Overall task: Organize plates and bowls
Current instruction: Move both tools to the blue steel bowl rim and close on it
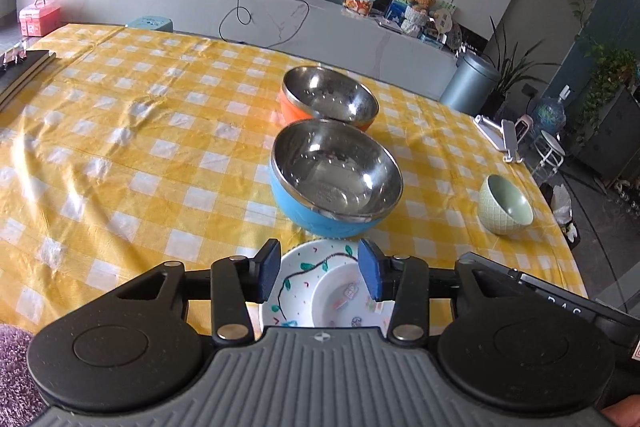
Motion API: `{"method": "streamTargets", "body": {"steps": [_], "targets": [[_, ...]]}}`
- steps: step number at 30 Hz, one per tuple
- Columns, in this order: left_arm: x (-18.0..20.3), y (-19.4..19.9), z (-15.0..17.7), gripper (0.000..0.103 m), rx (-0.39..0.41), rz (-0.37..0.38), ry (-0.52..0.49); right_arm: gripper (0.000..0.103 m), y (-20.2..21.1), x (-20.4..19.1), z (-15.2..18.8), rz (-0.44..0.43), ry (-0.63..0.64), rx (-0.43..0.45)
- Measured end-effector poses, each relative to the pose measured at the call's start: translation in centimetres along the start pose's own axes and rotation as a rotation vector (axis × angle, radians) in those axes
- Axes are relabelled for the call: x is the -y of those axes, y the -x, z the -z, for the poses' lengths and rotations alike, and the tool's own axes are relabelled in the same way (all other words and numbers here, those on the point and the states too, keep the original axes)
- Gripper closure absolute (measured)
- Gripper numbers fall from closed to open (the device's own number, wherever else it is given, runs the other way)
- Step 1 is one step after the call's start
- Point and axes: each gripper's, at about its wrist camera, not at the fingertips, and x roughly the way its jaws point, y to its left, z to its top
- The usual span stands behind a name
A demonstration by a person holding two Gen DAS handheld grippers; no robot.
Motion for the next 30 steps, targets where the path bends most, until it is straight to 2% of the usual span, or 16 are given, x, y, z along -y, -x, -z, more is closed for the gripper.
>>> {"method": "streamTargets", "body": {"steps": [1, 3, 8, 14, 19, 28, 30], "targets": [[-0.1, 0.2, -0.4, 0.046, 0.021, -0.008, 0.007, 0.027, 0.1, -0.1, -0.4, 0.02, -0.005, 0.005], [-0.3, 0.5, -1.2, 0.031, 0.049, -0.021, 0.012, 0.025, 0.2, -0.3, -1.2, 0.023, -0.012, 0.023], [-0.7, 0.1, -3.3, 0.023, 0.065, -0.042, 0.035, 0.018, -0.3, -1.3, -3.4, 0.016, -0.018, 0.048], [-1.4, -2.0, -4.7, 0.023, 0.025, -0.068, 0.062, 0.015, -2.1, -2.7, -5.0, 0.003, -0.012, 0.035], [-2.5, -4.2, -4.9, 0.023, -0.032, -0.07, 0.115, 0.016, -4.6, -3.4, -5.4, 0.016, -0.008, -0.017], [-3.0, -6.8, -5.2, 0.023, -0.088, -0.036, 0.137, 0.024, -8.8, -2.9, -5.3, 0.043, -0.049, -0.112], [-3.1, -7.3, -5.2, 0.025, -0.097, -0.027, 0.142, 0.027, -9.5, -2.7, -5.2, 0.045, -0.064, -0.13]]}}
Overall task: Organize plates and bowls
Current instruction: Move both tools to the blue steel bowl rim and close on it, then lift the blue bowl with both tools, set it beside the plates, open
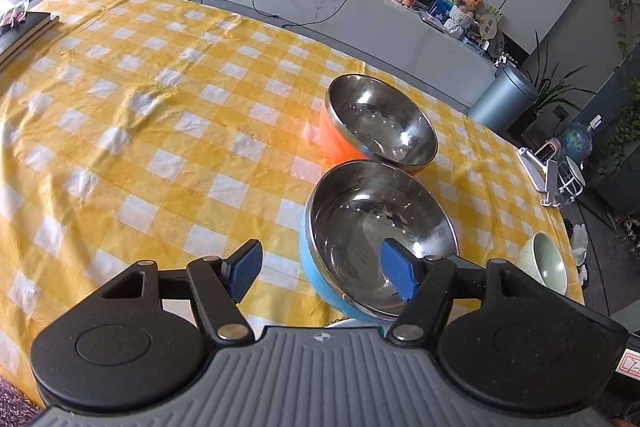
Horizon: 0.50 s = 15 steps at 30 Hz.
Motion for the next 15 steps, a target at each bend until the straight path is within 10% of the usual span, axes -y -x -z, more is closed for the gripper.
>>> {"method": "streamTargets", "body": {"steps": [15], "targets": [[1.2, -1.9, -0.1, 0.088, -0.005, -0.033, -0.103, 0.08, -2.0, 0.5, -0.1, -0.055, -0.054, -0.016]]}}
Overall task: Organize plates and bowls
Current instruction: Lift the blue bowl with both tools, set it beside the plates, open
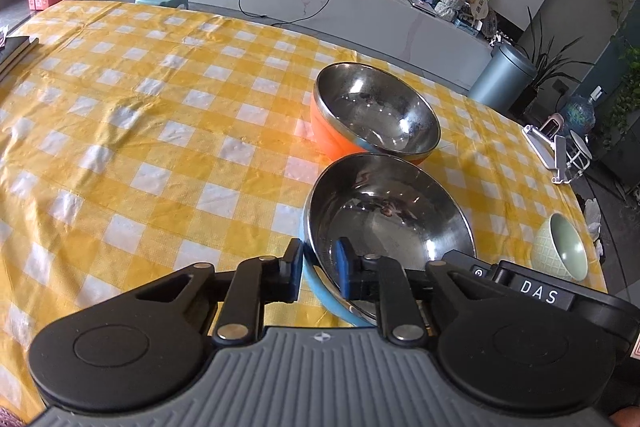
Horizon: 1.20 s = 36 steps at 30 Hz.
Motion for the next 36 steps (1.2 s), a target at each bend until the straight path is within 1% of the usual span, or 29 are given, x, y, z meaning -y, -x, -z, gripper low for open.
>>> {"method": "streamTargets", "body": {"steps": [1, 2, 4, 7, 11, 15, 22, 29, 36], "targets": [[0.2, 0.0, 0.0, 0.089, 0.003, -0.008, -0.012, 0.087, 0.0, -0.1, 0.0, -0.005, 0.004, -0.001], [0.3, 0.0, -0.1, 0.089, 0.004, -0.012, -0.016, 0.091, -0.1, -0.4, 0.0, -0.002, 0.01, -0.001], [0.4, 0.1, -0.2, 0.089, 0.004, -0.012, -0.017, 0.092, 0.0, -0.7, -0.1, 0.017, 0.023, 0.002], [0.6, 0.7, -0.2, 0.089, 0.017, -0.011, -0.015, 0.092, 0.5, -0.8, -0.2, 0.015, 0.021, 0.013], [1.4, 1.9, -0.1, 0.089, 0.029, 0.012, -0.014, 0.093, 2.3, -0.7, -0.4, 0.019, 0.03, 0.044], [2.7, 3.5, 0.5, 0.089, 0.052, 0.031, -0.021, 0.093, 4.6, 0.0, -0.3, 0.021, 0.023, 0.069], [5.3, 5.7, 2.4, 0.089, 0.056, 0.082, -0.034, 0.093, 9.3, 2.0, 0.7, 0.036, -0.002, 0.12], [8.5, 7.4, 4.9, 0.089, 0.035, 0.126, -0.075, 0.094, 14.3, 5.1, 2.0, 0.048, -0.031, 0.175], [10.9, 7.1, 7.9, 0.088, -0.038, 0.16, -0.099, 0.094, 17.3, 8.4, 3.3, 0.072, -0.058, 0.189]]}}
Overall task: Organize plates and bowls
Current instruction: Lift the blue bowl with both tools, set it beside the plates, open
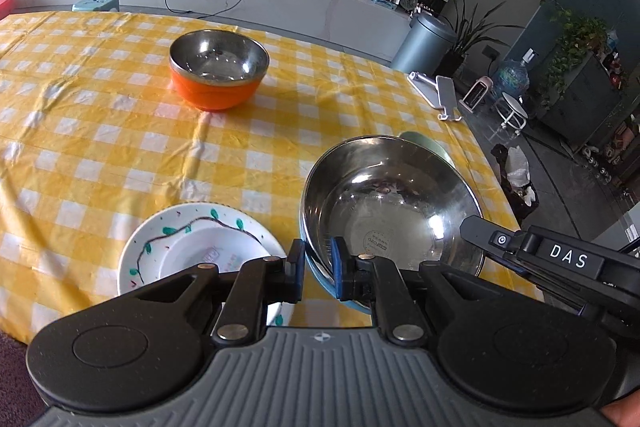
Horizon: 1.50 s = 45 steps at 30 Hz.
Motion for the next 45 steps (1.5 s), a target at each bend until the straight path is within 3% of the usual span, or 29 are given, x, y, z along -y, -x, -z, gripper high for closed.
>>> {"method": "streamTargets", "body": {"steps": [13, 20, 35, 45], "targets": [[3.0, -1.7, 3.5, 0.087, -0.087, 0.018, -0.04, 0.096, 1.1, 4.9, 2.3, 0.066, -0.004, -0.032], [3.0, -2.9, 4.3, 0.086, -0.12, -0.002, -0.042, 0.097, 0.0, 6.9, 2.9, 0.037, -0.04, -0.055], [3.6, -2.8, 4.1, 0.086, -0.051, -0.034, -0.082, 0.097, -0.9, 6.8, 3.1, 0.023, -0.03, -0.027], [3.3, -3.1, 4.0, 0.086, -0.06, -0.047, -0.089, 0.093, -1.5, 6.7, 2.9, -0.005, -0.032, -0.033]]}}
